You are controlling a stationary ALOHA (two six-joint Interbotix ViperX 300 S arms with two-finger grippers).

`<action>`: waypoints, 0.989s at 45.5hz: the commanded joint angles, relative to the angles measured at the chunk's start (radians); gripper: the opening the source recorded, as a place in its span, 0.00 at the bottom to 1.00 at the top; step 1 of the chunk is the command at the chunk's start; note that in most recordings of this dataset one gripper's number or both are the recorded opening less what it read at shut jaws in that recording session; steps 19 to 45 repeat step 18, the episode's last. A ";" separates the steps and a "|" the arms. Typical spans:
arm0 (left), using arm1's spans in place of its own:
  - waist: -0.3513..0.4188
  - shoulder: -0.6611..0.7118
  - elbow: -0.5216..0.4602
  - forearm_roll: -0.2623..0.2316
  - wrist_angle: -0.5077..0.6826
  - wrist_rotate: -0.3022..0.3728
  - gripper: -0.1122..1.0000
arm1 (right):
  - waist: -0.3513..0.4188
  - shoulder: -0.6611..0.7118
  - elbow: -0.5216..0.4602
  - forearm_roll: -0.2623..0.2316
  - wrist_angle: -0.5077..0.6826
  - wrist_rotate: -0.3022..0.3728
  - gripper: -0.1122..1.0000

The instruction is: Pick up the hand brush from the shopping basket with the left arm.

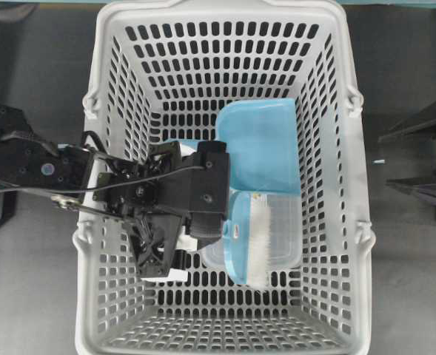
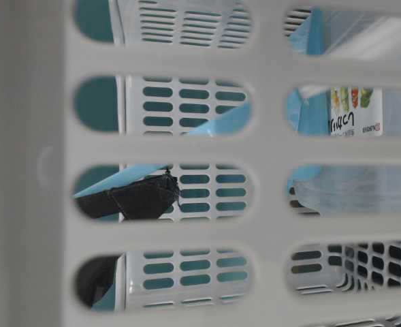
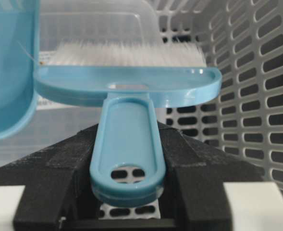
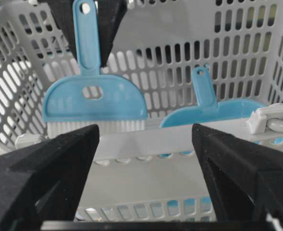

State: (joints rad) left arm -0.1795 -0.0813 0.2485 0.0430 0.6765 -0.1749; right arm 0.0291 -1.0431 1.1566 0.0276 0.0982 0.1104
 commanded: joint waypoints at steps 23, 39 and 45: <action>0.003 0.003 -0.060 0.003 -0.117 0.008 0.33 | 0.002 0.005 0.000 0.003 -0.009 0.002 0.77; 0.003 0.003 -0.060 0.003 -0.117 0.008 0.33 | 0.002 0.005 0.000 0.003 -0.009 0.002 0.77; 0.003 0.003 -0.060 0.003 -0.117 0.008 0.33 | 0.002 0.005 0.000 0.003 -0.009 0.002 0.77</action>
